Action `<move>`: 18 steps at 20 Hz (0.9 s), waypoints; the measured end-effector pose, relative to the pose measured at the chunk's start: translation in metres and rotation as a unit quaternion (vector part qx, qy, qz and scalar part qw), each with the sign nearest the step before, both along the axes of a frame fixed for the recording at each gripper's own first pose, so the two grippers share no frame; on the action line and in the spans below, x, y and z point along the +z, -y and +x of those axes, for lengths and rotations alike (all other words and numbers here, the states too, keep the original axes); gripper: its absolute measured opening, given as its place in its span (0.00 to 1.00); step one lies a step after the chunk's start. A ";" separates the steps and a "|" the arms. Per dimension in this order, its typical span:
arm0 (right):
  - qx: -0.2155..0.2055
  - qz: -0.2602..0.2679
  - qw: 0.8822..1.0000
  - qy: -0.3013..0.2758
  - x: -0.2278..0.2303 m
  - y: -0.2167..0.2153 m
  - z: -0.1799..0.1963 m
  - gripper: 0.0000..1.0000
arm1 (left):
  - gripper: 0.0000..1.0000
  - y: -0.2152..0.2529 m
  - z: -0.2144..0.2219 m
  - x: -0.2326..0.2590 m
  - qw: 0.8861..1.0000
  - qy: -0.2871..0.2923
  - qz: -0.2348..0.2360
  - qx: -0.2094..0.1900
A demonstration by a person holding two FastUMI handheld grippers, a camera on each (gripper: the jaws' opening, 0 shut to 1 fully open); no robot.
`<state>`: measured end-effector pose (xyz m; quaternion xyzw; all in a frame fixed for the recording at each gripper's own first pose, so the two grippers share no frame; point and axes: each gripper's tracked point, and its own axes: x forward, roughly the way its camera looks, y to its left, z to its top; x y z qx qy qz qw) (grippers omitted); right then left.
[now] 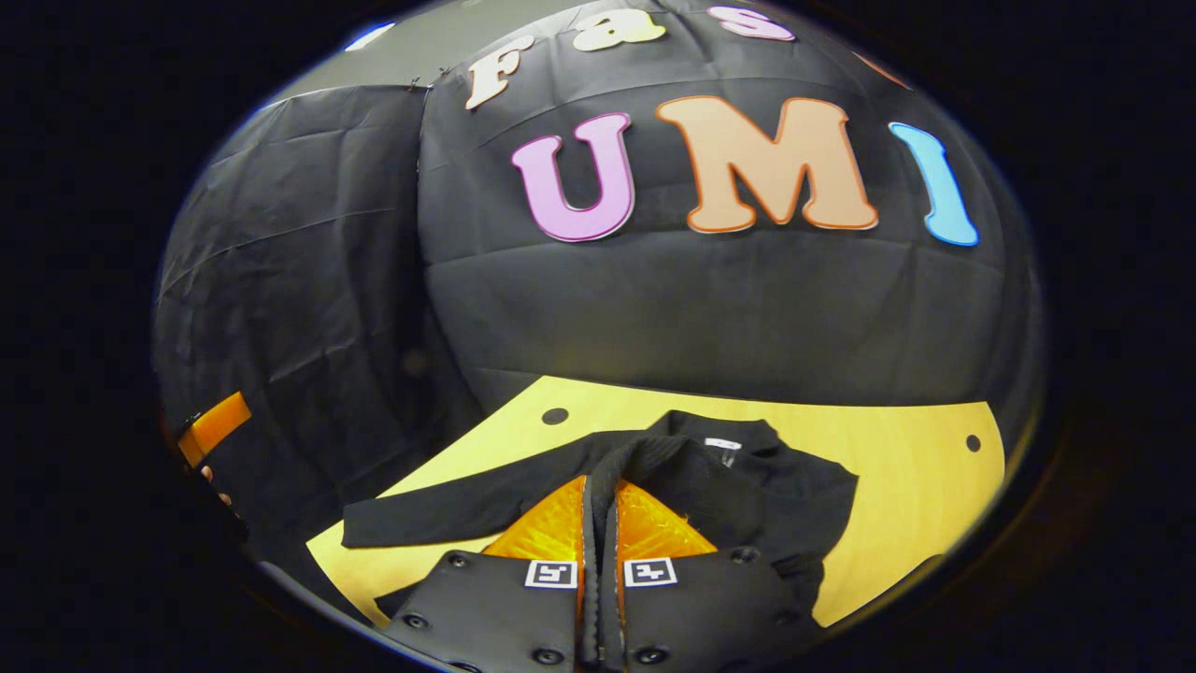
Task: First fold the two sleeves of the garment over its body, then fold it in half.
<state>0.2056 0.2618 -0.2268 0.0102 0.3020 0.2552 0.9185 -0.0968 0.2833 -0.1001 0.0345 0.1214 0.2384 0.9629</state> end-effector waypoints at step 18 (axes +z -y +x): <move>-0.024 -0.013 0.994 0.110 0.031 -0.050 0.040 0.95 | 0.93 -0.096 -0.068 -0.101 0.989 -0.107 -0.033 0.091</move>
